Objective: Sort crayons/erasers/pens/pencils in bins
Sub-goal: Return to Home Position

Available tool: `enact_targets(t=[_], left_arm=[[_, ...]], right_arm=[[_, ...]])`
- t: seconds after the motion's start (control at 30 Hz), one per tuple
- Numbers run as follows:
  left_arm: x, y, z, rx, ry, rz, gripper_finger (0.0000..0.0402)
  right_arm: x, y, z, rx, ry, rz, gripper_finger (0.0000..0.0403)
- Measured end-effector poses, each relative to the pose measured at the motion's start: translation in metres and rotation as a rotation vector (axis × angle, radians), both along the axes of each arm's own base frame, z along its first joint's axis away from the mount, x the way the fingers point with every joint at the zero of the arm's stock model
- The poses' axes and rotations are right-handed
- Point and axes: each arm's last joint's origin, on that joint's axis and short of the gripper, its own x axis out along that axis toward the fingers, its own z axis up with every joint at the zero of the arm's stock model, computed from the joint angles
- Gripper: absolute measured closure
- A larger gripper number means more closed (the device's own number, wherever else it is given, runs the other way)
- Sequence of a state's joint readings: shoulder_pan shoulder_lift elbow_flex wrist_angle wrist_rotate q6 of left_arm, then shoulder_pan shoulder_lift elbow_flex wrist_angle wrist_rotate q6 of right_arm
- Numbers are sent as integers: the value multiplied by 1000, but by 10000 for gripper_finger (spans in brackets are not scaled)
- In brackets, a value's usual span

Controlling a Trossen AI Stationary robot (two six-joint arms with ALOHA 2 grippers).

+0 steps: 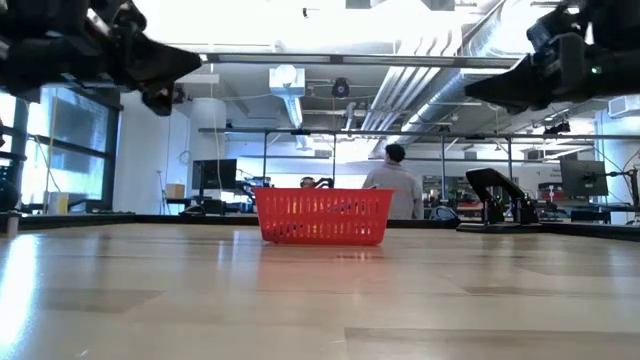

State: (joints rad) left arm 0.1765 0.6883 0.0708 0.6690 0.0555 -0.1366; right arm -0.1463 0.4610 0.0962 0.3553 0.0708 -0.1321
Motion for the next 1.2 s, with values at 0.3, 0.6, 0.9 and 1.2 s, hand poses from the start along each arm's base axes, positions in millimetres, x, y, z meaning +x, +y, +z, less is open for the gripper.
enact_targets(t=[0.3,0.6,0.9,1.2], left_arm=[[-19,0,-13,24,31,110,402],[-34,5,-12,15,41,196,402],[-53,7,-15,-3,35,214,401],[-55,11,-14,41,41,277,401]], right_arm=[[-19,1,-11,-15,-70,-51,401],[-34,-1,-18,-8,-59,-128,401],[-35,-2,-18,16,-64,-132,401],[-35,-4,-17,21,-76,-194,401]])
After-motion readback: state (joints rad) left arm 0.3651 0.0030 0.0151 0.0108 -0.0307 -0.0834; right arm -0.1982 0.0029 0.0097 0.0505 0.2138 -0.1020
